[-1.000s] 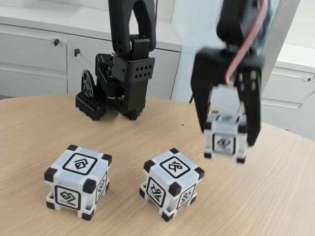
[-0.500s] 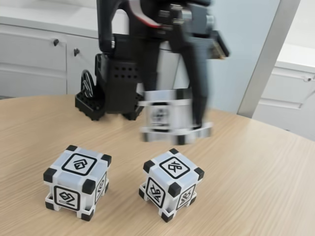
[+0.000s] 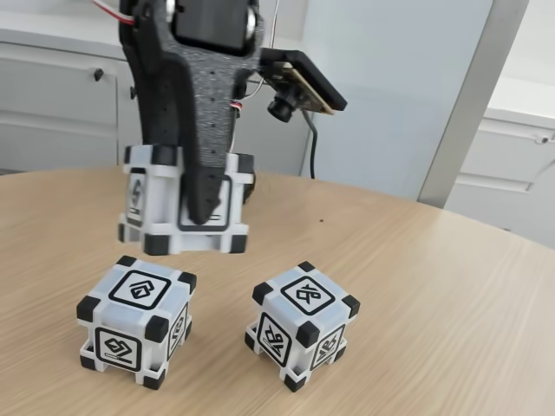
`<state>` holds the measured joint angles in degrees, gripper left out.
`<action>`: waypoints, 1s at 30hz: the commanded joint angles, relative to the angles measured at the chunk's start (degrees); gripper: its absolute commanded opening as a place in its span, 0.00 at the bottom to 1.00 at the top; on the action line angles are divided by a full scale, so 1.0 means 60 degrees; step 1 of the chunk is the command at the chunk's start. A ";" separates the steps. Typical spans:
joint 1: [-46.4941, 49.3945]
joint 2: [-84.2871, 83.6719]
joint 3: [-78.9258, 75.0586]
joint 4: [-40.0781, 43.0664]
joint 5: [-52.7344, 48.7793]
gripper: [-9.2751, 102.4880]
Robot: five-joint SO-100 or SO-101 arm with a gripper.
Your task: Stack cubes from left to right.
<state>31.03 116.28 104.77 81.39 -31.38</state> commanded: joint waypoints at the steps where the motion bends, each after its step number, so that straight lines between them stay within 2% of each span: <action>1: 0.0322 0.0190 -0.0264 -0.0044 0.0029 0.24; 11: 0.1641 -0.0029 -0.0176 -0.0059 0.0132 0.24; 19: 0.1479 -0.1802 -0.0308 -0.0073 0.0015 0.24; 30: 0.1465 -0.1802 -0.0308 -0.0059 -0.0454 0.25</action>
<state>40.17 104.94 104.77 81.39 -32.78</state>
